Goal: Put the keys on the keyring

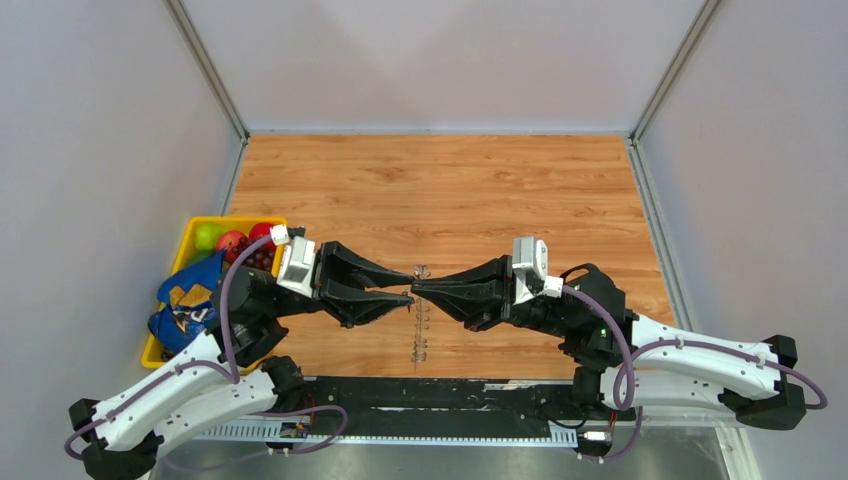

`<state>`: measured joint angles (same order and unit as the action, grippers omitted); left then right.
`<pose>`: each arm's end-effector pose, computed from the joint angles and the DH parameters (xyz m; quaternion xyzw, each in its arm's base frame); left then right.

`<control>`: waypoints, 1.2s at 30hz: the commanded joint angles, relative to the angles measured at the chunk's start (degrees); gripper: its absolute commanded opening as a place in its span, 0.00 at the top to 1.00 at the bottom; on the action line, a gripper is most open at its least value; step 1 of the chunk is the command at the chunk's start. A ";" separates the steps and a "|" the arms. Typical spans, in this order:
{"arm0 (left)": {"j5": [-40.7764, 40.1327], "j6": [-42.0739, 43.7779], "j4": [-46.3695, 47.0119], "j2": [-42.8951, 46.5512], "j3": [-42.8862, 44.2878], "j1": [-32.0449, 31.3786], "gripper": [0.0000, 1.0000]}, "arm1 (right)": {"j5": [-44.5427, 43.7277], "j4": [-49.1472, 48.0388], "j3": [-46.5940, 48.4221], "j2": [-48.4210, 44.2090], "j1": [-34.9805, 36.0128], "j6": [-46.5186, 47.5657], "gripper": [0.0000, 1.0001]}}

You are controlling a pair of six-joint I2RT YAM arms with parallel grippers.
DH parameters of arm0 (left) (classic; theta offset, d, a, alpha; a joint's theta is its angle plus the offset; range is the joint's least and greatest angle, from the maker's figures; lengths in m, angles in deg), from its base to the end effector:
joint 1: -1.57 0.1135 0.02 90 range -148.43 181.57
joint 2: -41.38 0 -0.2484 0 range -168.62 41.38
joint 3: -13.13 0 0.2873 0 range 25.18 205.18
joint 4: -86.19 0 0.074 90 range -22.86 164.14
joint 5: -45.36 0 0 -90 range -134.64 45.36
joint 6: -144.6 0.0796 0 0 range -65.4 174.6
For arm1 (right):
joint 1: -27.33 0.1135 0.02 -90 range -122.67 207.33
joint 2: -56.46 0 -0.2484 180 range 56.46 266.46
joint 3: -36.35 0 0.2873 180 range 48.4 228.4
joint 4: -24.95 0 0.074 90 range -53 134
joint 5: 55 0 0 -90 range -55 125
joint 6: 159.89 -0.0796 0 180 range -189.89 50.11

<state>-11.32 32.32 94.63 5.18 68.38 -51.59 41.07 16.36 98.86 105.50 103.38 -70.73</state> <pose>0.0944 -0.1989 0.4188 0.3686 0.4139 -0.6187 0.5568 0.0590 0.2723 0.4255 -0.3753 0.4153 0.5381 0.6302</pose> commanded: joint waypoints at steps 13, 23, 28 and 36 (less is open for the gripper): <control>0.56 -1.09 3.46 -1.25 0.63 -0.15 0.81 | -0.12 -2.80 1.63 -0.09 0.51 0.49 1.00; 0.79 -1.03 3.88 -0.85 0.56 -0.13 1.00 | -0.91 -1.15 0.96 -0.88 0.55 0.56 1.00; 1.56 2.91 -5.22 -0.78 4.08 -0.18 1.00 | -2.62 5.99 3.00 -2.76 0.55 2.70 0.93; 3.06 10.07 -24.55 -1.63 11.70 -0.17 1.00 | -4.24 23.00 7.20 -7.20 0.53 4.60 0.65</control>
<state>-9.31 37.04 80.27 3.25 74.87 -51.59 38.47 29.51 101.90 101.19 103.64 -67.67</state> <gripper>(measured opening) 0.010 0.346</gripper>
